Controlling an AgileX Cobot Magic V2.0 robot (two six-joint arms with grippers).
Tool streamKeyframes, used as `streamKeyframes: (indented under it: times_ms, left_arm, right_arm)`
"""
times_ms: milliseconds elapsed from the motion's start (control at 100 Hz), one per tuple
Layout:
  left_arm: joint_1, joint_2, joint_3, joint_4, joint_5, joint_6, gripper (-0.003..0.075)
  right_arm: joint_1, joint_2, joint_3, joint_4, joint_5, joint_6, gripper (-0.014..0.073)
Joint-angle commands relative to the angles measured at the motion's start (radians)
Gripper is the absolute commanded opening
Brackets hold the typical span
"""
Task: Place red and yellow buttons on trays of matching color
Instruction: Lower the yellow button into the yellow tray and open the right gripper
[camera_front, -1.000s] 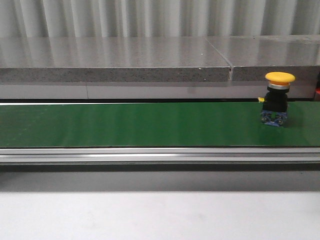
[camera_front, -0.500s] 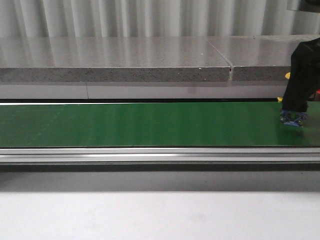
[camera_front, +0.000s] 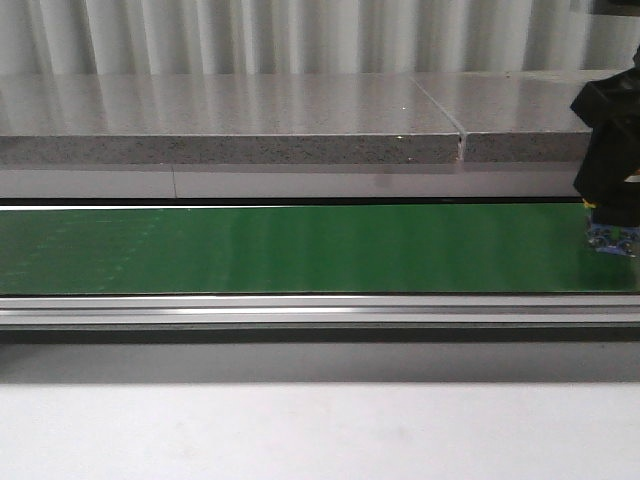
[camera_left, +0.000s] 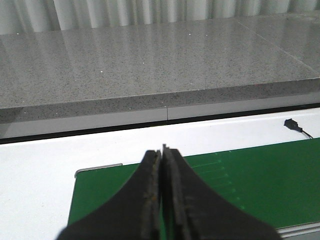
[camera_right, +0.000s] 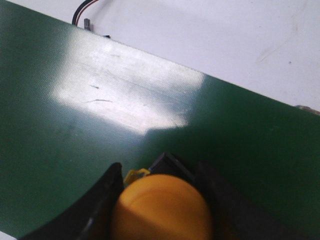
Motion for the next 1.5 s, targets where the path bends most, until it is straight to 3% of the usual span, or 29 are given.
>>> streamKeyframes:
  times_ms: [0,80,520,730,1190,1490]
  left_arm:
    - [-0.008,0.008,-0.026,-0.016,-0.066,-0.001,-0.0020]
    - [-0.008,0.008,-0.026,-0.016,-0.066,-0.001,-0.0020]
    - [-0.008,0.008,-0.026,-0.016,-0.066,-0.001,-0.0020]
    - [-0.008,0.008,-0.026,-0.016,-0.066,-0.001,-0.0020]
    - [-0.008,0.008,-0.026,-0.016,-0.066,-0.001,-0.0020]
    - [-0.008,0.008,-0.026,-0.016,-0.066,-0.001,-0.0020]
  right_arm:
    - [0.001,-0.030,-0.030,0.017,-0.028,-0.013,0.0161]
    - [0.001,-0.030,-0.030,0.017,-0.017,-0.008,0.0129]
    - [-0.054,-0.152,-0.060,0.016,0.077,0.112,0.0129]
    - [-0.223,-0.242,-0.062,0.015,0.105,0.130,0.0129]
    - [-0.780,-0.264,-0.059,0.015,0.150,0.169,0.0129]
    - [-0.891,-0.254,-0.006,0.015,0.022,0.217,0.0129]
